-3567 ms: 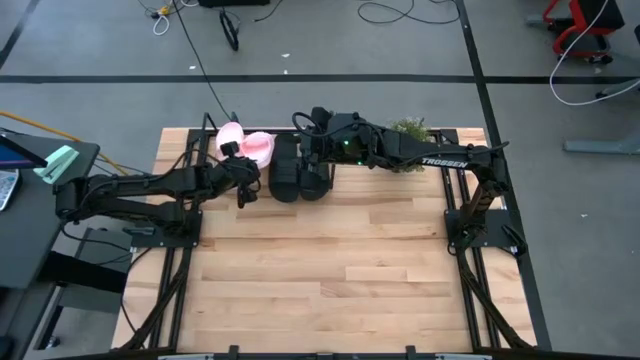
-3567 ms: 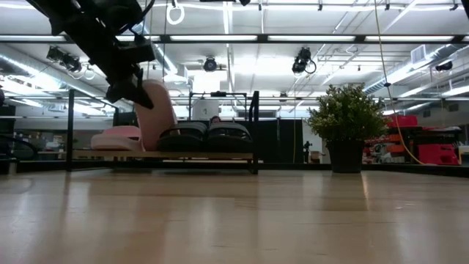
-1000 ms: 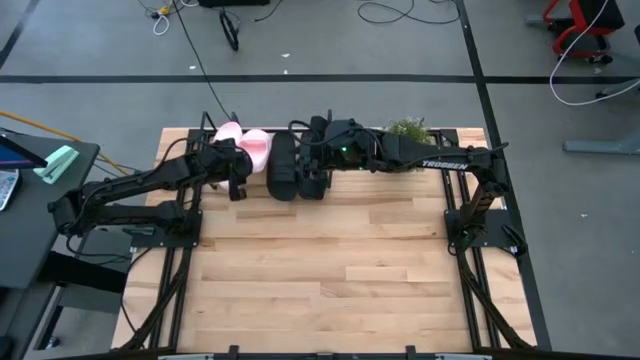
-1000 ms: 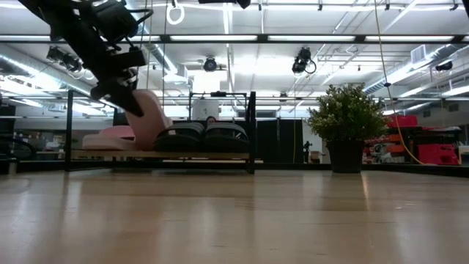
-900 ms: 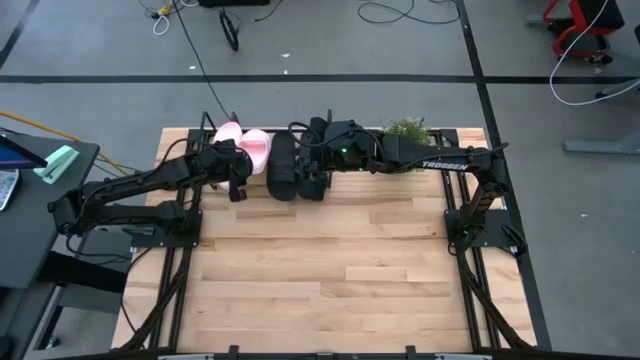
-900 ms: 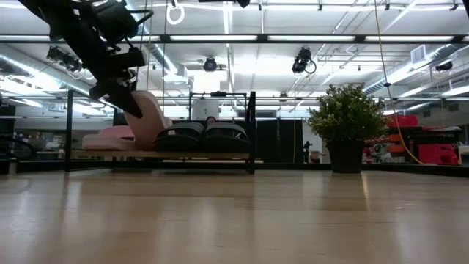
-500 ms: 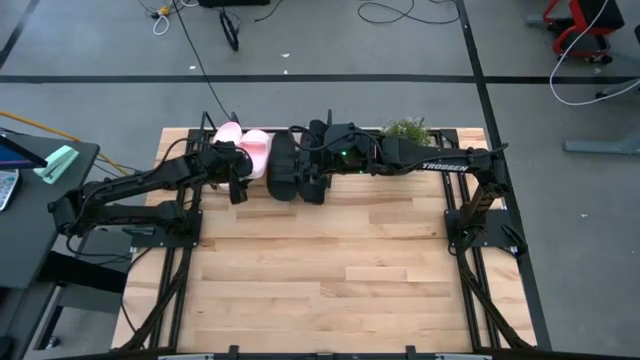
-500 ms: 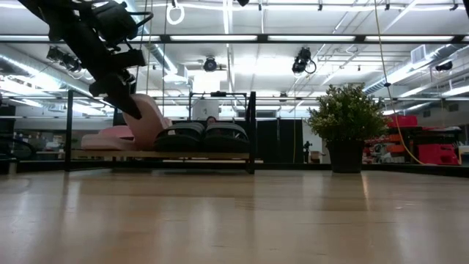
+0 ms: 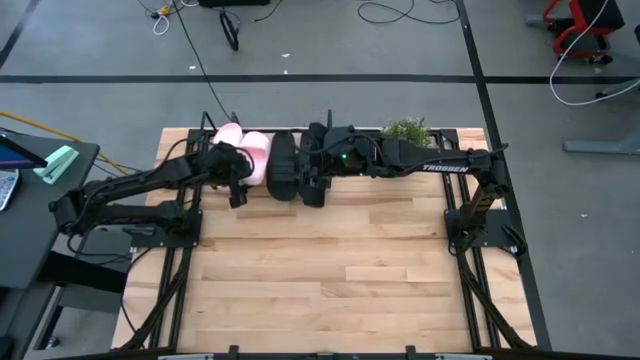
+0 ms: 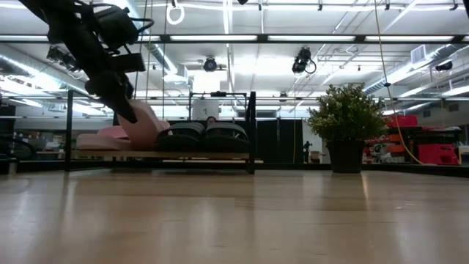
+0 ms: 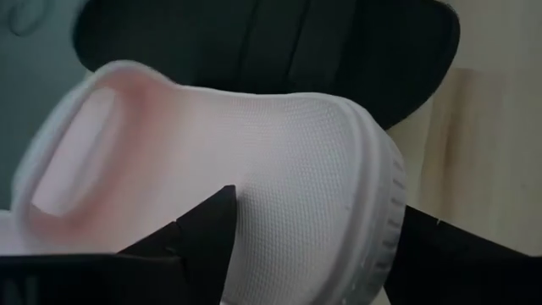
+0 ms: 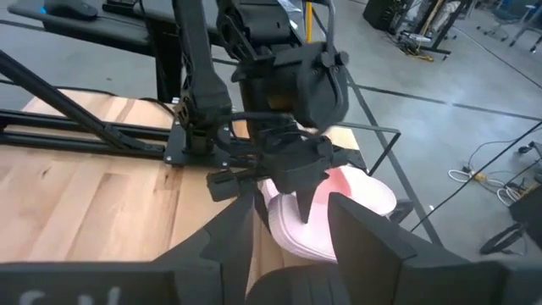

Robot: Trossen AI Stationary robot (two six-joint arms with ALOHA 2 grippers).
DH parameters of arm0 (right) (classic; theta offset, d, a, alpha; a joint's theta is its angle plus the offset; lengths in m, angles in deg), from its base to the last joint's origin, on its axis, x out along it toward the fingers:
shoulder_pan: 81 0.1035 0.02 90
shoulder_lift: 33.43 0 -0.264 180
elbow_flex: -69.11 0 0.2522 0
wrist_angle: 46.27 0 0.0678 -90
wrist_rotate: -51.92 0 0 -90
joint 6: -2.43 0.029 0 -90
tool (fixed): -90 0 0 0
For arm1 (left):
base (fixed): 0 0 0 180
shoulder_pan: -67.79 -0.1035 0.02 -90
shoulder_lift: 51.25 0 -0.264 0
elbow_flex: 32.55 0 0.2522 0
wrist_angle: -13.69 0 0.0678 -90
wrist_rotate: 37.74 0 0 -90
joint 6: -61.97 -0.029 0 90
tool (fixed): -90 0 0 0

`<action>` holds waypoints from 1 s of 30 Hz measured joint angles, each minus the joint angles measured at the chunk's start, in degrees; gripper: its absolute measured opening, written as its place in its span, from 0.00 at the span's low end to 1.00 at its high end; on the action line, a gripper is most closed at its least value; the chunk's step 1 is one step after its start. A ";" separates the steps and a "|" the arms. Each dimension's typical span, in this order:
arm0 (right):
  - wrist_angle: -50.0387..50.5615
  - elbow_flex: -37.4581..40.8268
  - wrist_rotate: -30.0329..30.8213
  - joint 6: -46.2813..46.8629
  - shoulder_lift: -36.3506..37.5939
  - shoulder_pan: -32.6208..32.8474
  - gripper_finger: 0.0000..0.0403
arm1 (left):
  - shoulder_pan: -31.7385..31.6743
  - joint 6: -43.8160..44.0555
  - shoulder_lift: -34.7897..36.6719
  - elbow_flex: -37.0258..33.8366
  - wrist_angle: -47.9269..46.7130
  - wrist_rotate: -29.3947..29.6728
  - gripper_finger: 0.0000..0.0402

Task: Pick and place slides into the shelf
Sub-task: Put the pink slipper onto the shelf

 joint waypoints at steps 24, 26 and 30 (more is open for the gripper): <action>0.85 0.02 -0.02 1.18 0.00 1.03 0.39 | -0.98 3.21 -4.84 0.02 0.72 -0.21 0.60; 0.85 0.02 -0.02 1.11 -0.01 1.03 0.39 | -1.03 2.18 -4.84 0.02 0.72 -0.81 0.60; 0.96 0.02 -0.02 1.03 -0.01 1.03 0.39 | -1.08 -0.85 -4.84 0.00 0.67 -2.37 0.66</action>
